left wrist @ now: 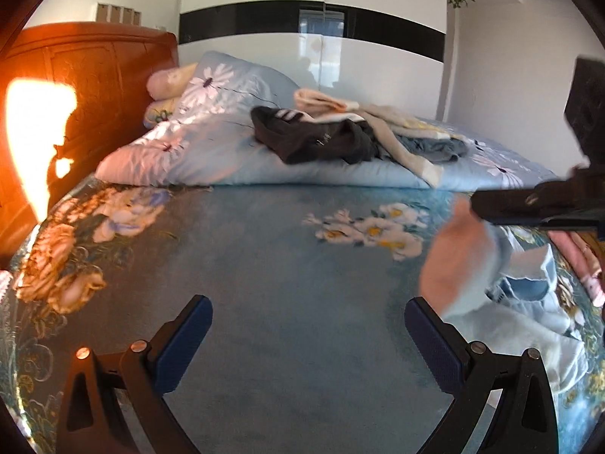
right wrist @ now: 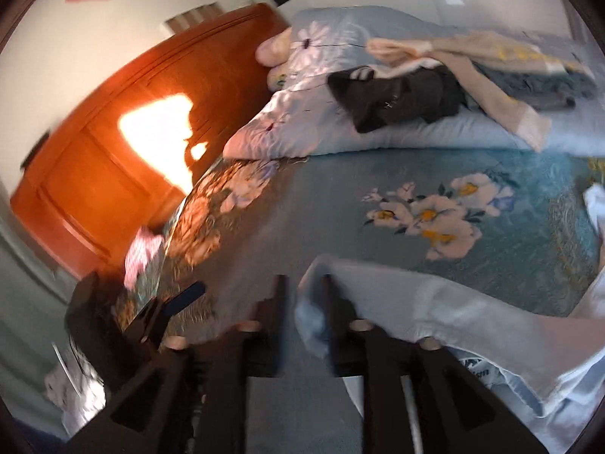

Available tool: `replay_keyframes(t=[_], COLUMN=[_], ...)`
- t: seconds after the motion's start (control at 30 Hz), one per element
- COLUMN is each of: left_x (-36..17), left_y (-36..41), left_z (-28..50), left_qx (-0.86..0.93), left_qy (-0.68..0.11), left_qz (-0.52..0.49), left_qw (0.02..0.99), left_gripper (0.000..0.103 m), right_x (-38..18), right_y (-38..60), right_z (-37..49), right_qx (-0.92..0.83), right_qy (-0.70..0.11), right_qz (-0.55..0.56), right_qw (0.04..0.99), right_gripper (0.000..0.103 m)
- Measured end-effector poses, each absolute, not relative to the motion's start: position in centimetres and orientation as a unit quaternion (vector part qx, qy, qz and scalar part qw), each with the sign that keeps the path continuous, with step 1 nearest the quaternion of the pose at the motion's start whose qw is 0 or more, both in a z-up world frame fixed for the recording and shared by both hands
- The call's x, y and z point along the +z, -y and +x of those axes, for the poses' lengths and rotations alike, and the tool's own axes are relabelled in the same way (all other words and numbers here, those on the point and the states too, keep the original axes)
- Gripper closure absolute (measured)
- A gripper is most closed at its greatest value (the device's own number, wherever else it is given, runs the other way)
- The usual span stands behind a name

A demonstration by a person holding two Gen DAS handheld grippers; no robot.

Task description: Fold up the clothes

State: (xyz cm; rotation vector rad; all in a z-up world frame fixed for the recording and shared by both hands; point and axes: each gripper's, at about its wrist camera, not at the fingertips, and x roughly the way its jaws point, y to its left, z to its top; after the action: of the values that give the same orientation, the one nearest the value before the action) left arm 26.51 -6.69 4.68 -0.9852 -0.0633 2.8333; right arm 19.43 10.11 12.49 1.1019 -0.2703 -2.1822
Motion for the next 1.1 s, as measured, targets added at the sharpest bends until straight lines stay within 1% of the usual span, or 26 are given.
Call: replay_keyframes(t=[0.03, 0.07, 0.17, 0.23, 0.33, 0.37, 0.4, 0.47, 0.5, 0.63, 0.7, 0.77, 0.8, 0.83, 0.87, 0.93, 0.97, 1.0, 1.1], left_x=[4.6, 4.6, 4.2, 4.0, 3.8, 3.9, 4.1, 4.6, 4.8, 5.3, 5.3, 5.1, 5.0, 4.9, 4.8, 4.5, 4.3, 4.2, 3.8], left_y=[6.4, 6.0, 5.2, 4.8, 4.2, 3.9, 3.6, 2.7, 2.4, 2.3, 2.7, 3.0, 3.0, 3.0, 2.9, 2.7, 2.6, 2.5, 2.3], left_z=[26.4, 26.2, 25.5, 24.8, 23.9, 23.6, 23.2, 22.3, 21.7, 20.0, 19.3, 18.8, 18.5, 18.4, 18.3, 18.1, 18.0, 17.9, 17.6], left_qx=[0.942, 0.942, 0.940, 0.936, 0.928, 0.926, 0.925, 0.922, 0.922, 0.917, 0.913, 0.908, 0.905, 0.902, 0.899, 0.892, 0.889, 0.886, 0.875], left_qy=[0.019, 0.018, 0.017, 0.025, 0.042, 0.048, 0.055, 0.068, 0.071, 0.102, 0.115, 0.128, 0.134, 0.139, 0.144, 0.154, 0.159, 0.164, 0.179], left_qz=[-0.327, -0.326, -0.328, -0.338, -0.352, -0.354, -0.355, -0.354, -0.355, -0.364, -0.373, -0.381, -0.386, -0.389, -0.393, -0.400, -0.404, -0.408, -0.418], left_qw=[0.074, 0.078, 0.091, 0.099, 0.114, 0.120, 0.127, 0.138, 0.137, 0.124, 0.118, 0.118, 0.121, 0.126, 0.131, 0.141, 0.145, 0.150, 0.165], left_gripper=[0.000, 0.000, 0.000, 0.000, 0.000, 0.000, 0.000, 0.000, 0.000, 0.000, 0.000, 0.000, 0.001, 0.001, 0.003, 0.012, 0.020, 0.025, 0.026], right_x=[13.0, 13.4, 14.3, 13.6, 10.6, 9.4, 8.4, 7.0, 6.5, 5.0, 4.0, 3.1, 2.7, 2.5, 2.5, 3.2, 4.0, 4.8, 7.8], right_y=[-10.9, -12.1, -18.3, -23.5, -30.6, -32.2, -33.5, -34.4, -34.2, -32.5, -32.0, -32.3, -32.4, -32.5, -32.5, -32.2, -32.4, -32.6, -33.9], right_z=[20.5, 21.5, 23.4, 24.2, 25.0, 25.1, 25.2, 25.1, 24.8, 22.7, 21.9, 21.3, 21.0, 20.8, 20.8, 21.1, 21.5, 21.9, 22.9], right_qx=[-0.839, -0.845, -0.870, -0.891, -0.905, -0.898, -0.892, -0.880, -0.878, -0.880, -0.879, -0.872, -0.868, -0.866, -0.867, -0.875, -0.885, -0.893, -0.914], right_qy=[0.101, 0.101, 0.121, 0.132, 0.134, 0.149, 0.167, 0.200, 0.202, 0.143, 0.132, 0.146, 0.155, 0.161, 0.163, 0.158, 0.157, 0.158, 0.165], right_qz=[0.412, 0.401, 0.371, 0.366, 0.396, 0.408, 0.418, 0.425, 0.427, 0.448, 0.455, 0.463, 0.467, 0.468, 0.466, 0.452, 0.435, 0.417, 0.369], right_qw=[0.340, 0.340, 0.301, 0.233, 0.083, 0.064, 0.053, 0.071, 0.080, 0.066, 0.063, 0.068, 0.069, 0.070, 0.070, 0.066, 0.061, 0.055, 0.036], right_gripper=[0.061, 0.059, 0.058, 0.058, 0.058, 0.057, 0.057, 0.057, 0.057, 0.057, 0.062, 0.075, 0.080, 0.095, 0.099, 0.102, 0.102, 0.102, 0.102])
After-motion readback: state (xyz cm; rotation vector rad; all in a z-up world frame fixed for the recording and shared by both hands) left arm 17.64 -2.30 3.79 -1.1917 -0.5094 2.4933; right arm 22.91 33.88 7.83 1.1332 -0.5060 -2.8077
